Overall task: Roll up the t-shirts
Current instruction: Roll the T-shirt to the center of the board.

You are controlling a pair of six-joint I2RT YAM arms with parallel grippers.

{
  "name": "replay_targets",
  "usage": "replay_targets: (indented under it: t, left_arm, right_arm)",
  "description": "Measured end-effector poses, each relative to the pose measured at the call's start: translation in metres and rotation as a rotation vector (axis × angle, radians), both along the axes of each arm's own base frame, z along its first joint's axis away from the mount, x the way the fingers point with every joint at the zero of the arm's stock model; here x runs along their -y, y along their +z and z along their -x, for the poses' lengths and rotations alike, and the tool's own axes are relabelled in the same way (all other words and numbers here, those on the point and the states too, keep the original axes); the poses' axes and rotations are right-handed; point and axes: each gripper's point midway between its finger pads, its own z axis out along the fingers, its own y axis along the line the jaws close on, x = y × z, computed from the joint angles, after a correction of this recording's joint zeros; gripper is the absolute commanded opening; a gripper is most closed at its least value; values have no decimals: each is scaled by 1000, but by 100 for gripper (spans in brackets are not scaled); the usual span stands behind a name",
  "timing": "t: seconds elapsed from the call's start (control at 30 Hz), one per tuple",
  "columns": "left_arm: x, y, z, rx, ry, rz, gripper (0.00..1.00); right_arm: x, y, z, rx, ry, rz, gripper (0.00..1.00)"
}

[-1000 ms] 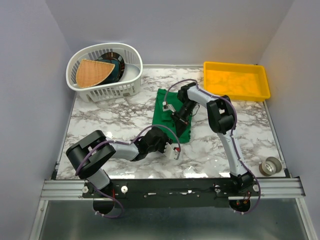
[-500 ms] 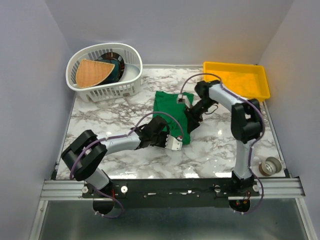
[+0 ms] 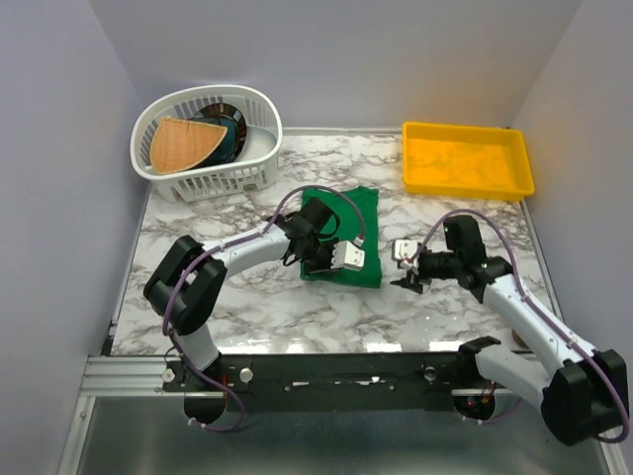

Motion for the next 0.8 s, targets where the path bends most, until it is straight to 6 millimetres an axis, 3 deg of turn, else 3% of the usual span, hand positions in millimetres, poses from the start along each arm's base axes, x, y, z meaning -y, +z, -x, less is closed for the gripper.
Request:
replay_targets:
  t: [0.13, 0.3, 0.8]
  left_arm:
    - [-1, 3, 2, -47, 6, 8, 5]
    - [0, 1, 10, -101, -1, 6, 5]
    - [0, 4, 16, -173, 38, 27, 6]
  right_arm:
    - [-14, -3, 7, 174, 75, -12, 72]
    - [-39, -2, 6, 265, 159, -29, 72]
    - [-75, -40, 9, 173, 252, 38, 73]
